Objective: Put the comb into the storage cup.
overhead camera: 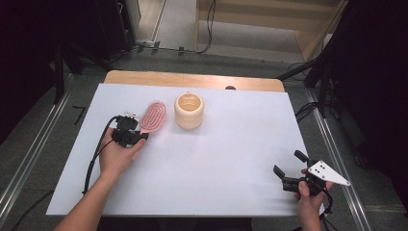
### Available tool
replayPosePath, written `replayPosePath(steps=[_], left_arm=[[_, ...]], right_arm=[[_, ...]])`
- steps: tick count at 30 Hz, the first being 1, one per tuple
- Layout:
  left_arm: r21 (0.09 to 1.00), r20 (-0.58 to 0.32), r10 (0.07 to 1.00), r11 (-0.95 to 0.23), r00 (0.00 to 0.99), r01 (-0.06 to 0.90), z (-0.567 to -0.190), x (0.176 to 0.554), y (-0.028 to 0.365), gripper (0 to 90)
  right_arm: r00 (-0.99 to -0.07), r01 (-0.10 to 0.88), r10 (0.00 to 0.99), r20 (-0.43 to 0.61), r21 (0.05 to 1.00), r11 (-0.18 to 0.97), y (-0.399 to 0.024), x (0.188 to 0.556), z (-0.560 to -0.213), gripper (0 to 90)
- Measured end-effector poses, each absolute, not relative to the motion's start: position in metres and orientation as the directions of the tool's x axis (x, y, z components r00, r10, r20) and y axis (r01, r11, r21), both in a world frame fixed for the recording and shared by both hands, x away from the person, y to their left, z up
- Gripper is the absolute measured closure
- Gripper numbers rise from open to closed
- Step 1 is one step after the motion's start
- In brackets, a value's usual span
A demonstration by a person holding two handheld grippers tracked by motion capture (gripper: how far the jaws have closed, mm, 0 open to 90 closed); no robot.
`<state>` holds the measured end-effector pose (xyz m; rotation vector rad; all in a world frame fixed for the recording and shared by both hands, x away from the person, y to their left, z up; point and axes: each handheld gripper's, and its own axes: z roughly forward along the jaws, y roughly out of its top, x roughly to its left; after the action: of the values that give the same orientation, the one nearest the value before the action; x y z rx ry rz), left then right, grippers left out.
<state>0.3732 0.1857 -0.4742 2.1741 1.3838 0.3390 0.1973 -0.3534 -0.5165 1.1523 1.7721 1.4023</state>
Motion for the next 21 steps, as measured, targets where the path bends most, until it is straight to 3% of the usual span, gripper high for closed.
replayPosePath(steps=[21], left_arm=[[0.738,-0.105,0.87,-0.257,0.482,0.624,-0.459,0.345,0.198,70.2]], right_arm=[[-0.437,0.259,0.897,0.066,0.964,0.055,-0.355,0.197,-0.516,0.0]])
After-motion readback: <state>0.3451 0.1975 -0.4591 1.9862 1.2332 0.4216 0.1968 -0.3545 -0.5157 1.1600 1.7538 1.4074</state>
